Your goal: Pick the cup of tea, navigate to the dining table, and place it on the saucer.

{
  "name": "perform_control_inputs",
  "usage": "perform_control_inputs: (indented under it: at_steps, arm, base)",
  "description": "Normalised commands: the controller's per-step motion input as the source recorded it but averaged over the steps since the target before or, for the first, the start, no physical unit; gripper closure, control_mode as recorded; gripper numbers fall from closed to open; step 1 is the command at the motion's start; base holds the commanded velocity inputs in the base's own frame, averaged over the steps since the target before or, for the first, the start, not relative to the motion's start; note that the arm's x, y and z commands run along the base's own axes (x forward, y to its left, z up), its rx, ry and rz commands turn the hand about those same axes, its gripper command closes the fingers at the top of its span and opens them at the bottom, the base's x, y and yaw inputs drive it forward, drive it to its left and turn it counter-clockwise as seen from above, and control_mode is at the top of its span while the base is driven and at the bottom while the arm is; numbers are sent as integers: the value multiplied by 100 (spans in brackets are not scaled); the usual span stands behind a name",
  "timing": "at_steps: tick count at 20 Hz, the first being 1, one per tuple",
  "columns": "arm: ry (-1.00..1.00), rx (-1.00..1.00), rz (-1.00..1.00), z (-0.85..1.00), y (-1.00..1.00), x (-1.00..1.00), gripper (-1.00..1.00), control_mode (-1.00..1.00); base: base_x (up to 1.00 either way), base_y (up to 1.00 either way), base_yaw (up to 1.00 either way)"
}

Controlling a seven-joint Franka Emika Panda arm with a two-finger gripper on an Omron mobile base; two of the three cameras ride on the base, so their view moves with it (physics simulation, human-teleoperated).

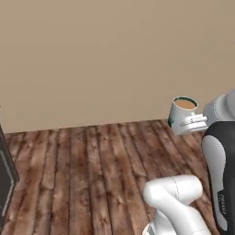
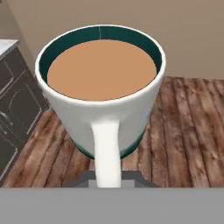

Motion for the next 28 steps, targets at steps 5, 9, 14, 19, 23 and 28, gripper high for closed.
perform_control_inputs:
  at_steps: [5,9,14,19,23,28]
  arm:
    - [0,0,0,0,0,0,100,100]
    - [0,0,0,0,0,0,100,100]
    - [0,0,0,0,0,0,100,100]
    - [0,0,0,0,0,0,100,100]
    - [0,0,0,0,0,0,100,100]
    - [0,0,0,0,0,0,100,100]
  base:
    - [12,15,-98]
    - [16,15,-96]
    - [12,26,-91]
    - [6,35,-87]
    - [7,47,-81]
    - [10,49,-77]
